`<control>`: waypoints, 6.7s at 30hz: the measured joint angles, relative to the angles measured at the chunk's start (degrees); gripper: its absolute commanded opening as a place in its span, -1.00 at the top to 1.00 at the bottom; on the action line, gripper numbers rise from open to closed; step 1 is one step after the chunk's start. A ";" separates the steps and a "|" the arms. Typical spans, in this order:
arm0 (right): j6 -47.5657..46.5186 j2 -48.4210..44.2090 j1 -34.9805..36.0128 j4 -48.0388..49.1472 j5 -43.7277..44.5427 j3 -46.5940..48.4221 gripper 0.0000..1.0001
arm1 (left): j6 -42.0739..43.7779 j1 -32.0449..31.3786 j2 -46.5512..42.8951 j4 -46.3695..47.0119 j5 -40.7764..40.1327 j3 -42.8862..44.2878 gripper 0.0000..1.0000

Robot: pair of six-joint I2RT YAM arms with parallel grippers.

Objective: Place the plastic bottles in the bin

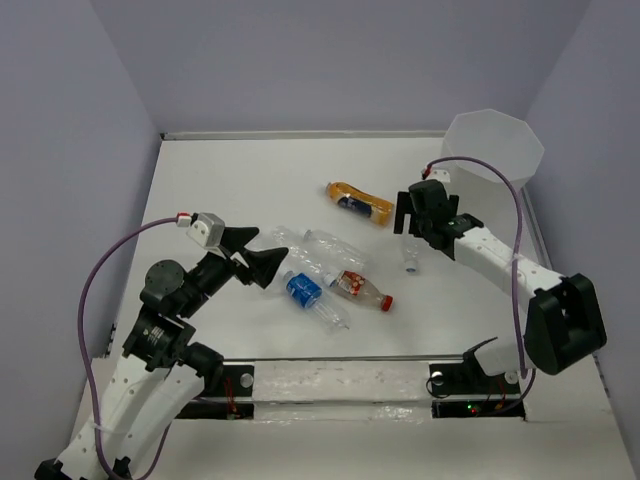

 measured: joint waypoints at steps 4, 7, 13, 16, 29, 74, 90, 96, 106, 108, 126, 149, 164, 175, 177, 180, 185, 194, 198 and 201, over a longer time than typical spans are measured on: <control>-0.50 7.26 0.00 0.11 1.49 2.03 -0.93 | 0.09 0.00 0.00 -0.72 -1.31 0.00 -0.98; -0.83 11.19 0.00 0.15 2.49 3.67 -0.91 | 0.11 0.00 0.04 -1.16 -2.19 0.00 -0.98; -1.84 16.57 0.00 0.83 4.35 7.45 -0.79 | 0.11 0.00 0.33 -1.53 -3.32 0.00 -0.98; -2.12 19.67 0.00 1.36 4.76 8.72 -0.77 | 0.11 0.00 0.79 -1.70 -4.04 0.00 -0.98; -3.43 26.82 0.00 3.34 6.54 9.86 0.01 | 0.09 0.00 1.68 -1.79 -5.84 0.28 -0.98; -15.45 3.17 -22.18 24.79 -1.70 21.20 -0.97 | -26.47 1.79 35.43 -21.49 -35.58 4.39 -0.98; -17.62 3.06 -3.82 17.86 -24.59 25.53 -0.86 | -33.79 1.79 45.97 -14.84 -39.15 4.37 -0.83; -24.06 16.76 0.55 9.46 -30.51 28.83 -0.94 | -34.95 2.12 48.54 -13.09 -39.76 4.37 -0.69; -28.17 34.25 1.86 3.58 -32.87 39.01 -0.98 | -35.43 2.97 54.18 -7.93 -39.91 4.33 -0.09; -28.96 37.40 1.86 2.51 -32.85 41.29 -0.98 | -35.39 3.28 54.18 -6.73 -39.91 4.11 0.17; -33.16 54.47 2.32 -5.05 -34.27 52.26 -0.12 | -35.28 3.69 41.97 -9.64 -41.99 -0.20 0.57; -21.92 5.51 -14.73 26.40 -19.74 42.21 0.20 | -27.06 3.96 20.11 -14.38 -37.99 8.76 0.61; -8.46 7.02 -29.40 29.00 -17.75 20.50 -0.99 | -21.46 -3.85 35.85 -7.74 -33.66 37.27 0.65; -3.39 -15.80 -29.33 22.01 -15.45 15.82 0.30 | -13.05 -19.04 59.17 1.88 -41.13 64.61 0.64; -1.99 -22.14 -29.33 19.19 -15.34 12.94 0.82 | -11.04 -21.64 65.57 4.98 -42.21 70.90 0.63; 2.75 -32.59 -29.38 15.65 -18.67 8.09 1.00 | -8.15 -24.33 73.55 8.63 -43.50 77.83 0.60; 9.51 -47.87 -29.35 12.24 -27.52 -1.88 1.00 | -5.64 -26.43 87.93 13.81 -44.83 91.25 0.57; 15.04 -55.34 -28.17 6.47 -37.11 -5.88 1.00 | -6.01 -27.08 105.68 25.35 -42.86 103.23 0.56; 16.55 -58.29 -28.04 5.09 -39.93 -8.57 1.00 | -4.50 -27.93 111.14 32.70 -41.27 106.25 0.61; 17.59 -60.74 -28.02 4.28 -42.12 -10.25 1.00 | -3.87 -28.89 115.01 37.62 -39.87 108.63 0.62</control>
